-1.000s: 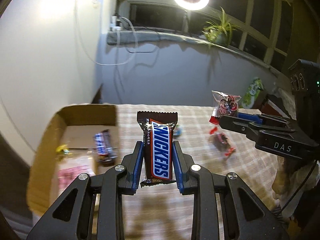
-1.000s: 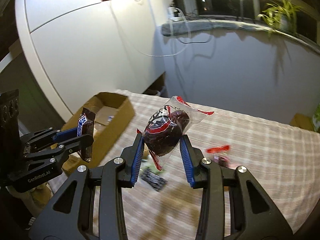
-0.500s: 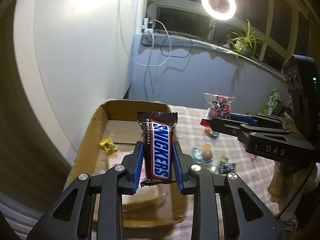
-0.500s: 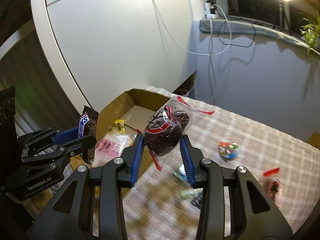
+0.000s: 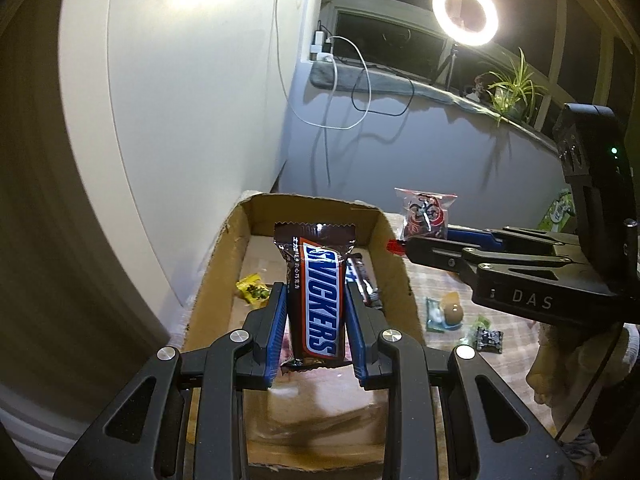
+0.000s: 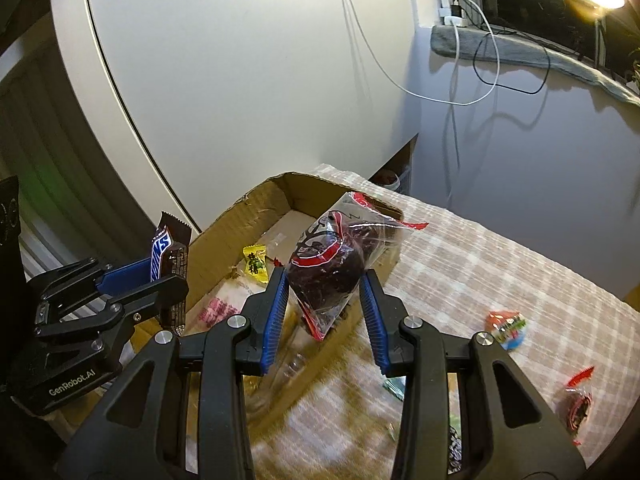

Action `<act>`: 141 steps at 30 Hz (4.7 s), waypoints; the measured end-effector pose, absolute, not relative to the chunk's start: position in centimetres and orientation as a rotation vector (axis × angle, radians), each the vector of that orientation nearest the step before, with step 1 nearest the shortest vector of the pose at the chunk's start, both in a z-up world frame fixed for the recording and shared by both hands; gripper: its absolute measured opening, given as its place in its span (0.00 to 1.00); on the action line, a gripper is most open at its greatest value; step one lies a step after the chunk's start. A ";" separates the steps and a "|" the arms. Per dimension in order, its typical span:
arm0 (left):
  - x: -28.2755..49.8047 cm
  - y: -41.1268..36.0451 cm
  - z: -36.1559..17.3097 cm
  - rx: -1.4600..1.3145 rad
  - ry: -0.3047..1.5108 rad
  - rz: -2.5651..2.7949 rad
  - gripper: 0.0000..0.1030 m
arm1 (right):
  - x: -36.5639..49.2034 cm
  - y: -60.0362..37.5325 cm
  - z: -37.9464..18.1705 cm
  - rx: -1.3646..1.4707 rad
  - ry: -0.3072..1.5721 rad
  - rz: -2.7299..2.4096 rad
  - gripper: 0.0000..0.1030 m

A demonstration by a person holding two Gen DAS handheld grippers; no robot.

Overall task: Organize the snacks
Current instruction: 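Carry the small Snickers and red candy bag over the cardboard box, then open both grippers to drop the Snickers and red candy bag into the box, then move both grippers back over the remaining snacks on the bed, then grasp the round candy with the left gripper while the right grasps the red-wrapped candy bag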

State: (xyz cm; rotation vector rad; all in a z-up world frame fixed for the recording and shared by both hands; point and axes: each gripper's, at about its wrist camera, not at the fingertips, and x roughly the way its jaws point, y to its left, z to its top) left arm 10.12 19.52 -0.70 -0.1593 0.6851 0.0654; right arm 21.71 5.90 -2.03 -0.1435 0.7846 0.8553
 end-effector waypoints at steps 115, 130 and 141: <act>24.8 -0.4 -7.6 -0.007 0.868 -0.119 0.50 | 27.7 -17.4 -9.9 -0.114 0.890 0.609 0.77; 26.8 0.1 -9.9 0.004 0.911 -0.081 0.33 | 28.4 -15.9 -11.1 -0.148 0.933 0.631 0.46; 26.2 0.8 -9.5 -0.012 0.897 -0.075 0.21 | 28.1 -16.0 -10.7 -0.129 0.913 0.628 0.36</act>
